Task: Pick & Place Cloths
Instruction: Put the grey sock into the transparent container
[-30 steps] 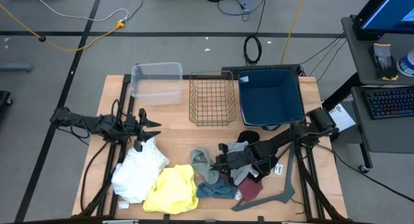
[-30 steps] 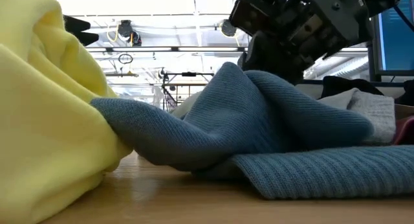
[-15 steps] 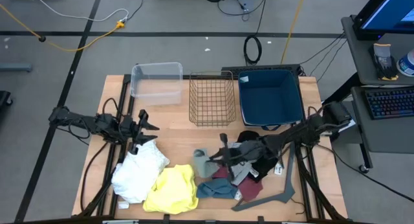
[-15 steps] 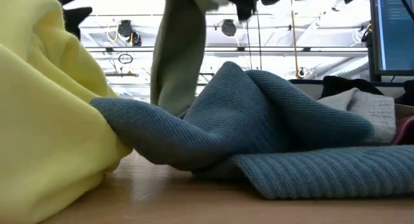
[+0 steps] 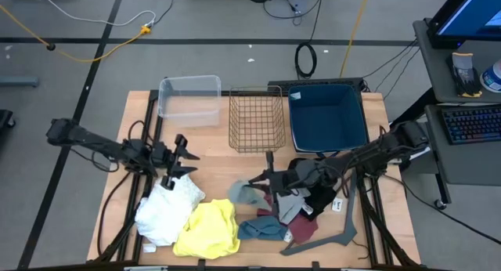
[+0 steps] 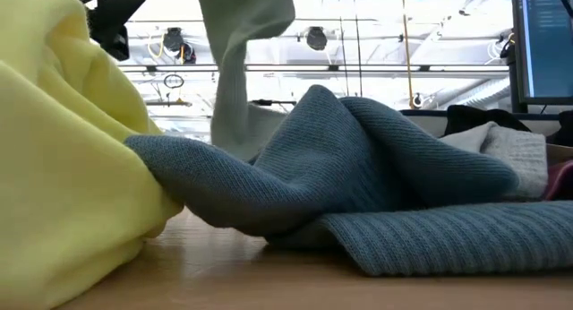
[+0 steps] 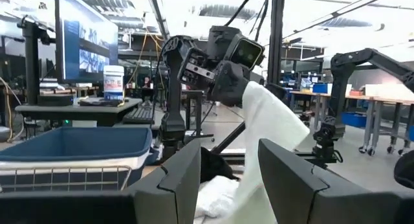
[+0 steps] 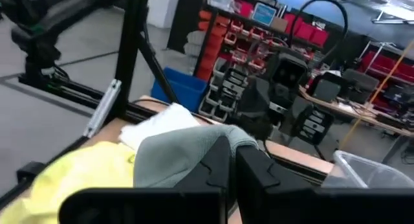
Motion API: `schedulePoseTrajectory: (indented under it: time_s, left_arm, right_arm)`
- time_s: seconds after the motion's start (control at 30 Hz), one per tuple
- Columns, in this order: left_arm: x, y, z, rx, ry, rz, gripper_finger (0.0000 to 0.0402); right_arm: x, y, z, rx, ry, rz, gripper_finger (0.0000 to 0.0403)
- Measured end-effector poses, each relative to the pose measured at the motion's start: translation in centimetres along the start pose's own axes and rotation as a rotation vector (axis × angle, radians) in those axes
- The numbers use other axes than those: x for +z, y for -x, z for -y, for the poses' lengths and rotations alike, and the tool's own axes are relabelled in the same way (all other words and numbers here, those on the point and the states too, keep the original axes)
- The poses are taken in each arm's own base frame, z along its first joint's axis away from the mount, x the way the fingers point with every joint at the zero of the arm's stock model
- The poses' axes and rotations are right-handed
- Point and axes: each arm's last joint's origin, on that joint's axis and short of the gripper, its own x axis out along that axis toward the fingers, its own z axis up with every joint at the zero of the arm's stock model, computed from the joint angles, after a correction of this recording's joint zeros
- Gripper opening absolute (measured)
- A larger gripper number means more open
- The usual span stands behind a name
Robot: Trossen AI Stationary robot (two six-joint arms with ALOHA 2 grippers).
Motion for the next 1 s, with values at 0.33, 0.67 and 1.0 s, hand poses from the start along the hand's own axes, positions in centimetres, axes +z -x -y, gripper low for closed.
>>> schedulePoseTrajectory:
  time_s: [0.33, 0.67, 1.0]
  left_arm:
    - [0.6, -4.3, 0.4, -0.041, -0.085, -0.075, 0.0167]
    - [0.0, -8.7, 0.8, -0.056, -0.099, -0.162, 0.0244]
    - [-1.3, -11.4, 1.0, -0.054, -0.050, -0.229, 0.0281]
  right_arm:
    - [3.0, -0.6, 1.2, -0.041, 0.087, 0.088, 0.0000]
    - [5.3, -0.8, 1.9, -0.069, 0.142, 0.151, 0.0000]
    - [6.0, -0.9, 1.9, -0.030, 0.182, 0.183, 0.0000]
